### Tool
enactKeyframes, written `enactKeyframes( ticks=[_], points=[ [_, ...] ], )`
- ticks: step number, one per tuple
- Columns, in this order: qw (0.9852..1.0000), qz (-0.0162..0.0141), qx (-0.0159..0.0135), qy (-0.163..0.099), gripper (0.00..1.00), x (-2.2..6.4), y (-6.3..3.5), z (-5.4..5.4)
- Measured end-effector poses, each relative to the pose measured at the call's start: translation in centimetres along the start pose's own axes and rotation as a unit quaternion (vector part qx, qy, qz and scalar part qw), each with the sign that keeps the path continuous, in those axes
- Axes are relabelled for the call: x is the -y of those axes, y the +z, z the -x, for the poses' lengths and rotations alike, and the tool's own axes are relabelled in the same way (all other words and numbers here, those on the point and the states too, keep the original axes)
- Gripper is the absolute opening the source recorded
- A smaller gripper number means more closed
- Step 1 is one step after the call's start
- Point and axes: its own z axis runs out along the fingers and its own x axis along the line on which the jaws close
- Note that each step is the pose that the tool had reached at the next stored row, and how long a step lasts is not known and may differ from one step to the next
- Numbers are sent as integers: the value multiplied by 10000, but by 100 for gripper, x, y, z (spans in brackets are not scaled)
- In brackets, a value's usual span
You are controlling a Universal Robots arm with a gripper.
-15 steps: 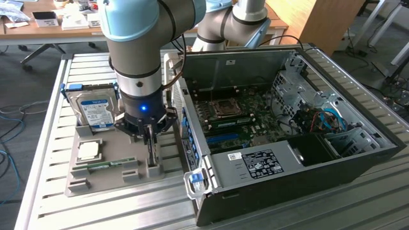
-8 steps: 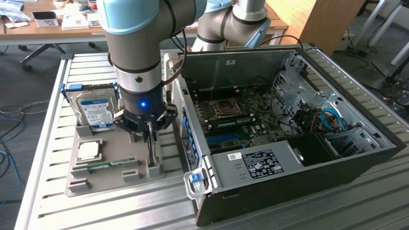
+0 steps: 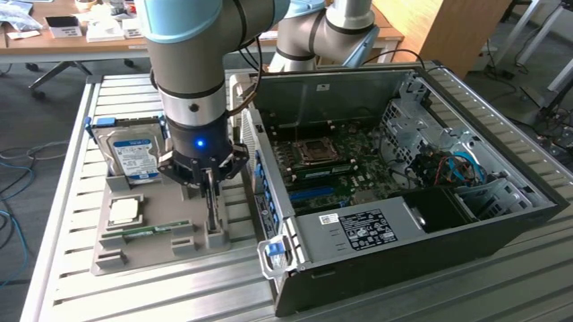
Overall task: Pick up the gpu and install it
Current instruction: 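Pick up the gpu and move the gpu toward the slot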
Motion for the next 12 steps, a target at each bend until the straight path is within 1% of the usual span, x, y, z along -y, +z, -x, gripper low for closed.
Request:
enactKeyframes(
  ticks=[5,12],
  points=[
    [10000,0,0,0,27,-1,-26,0],
    [10000,0,0,0,27,-4,-108,2]
  ],
)
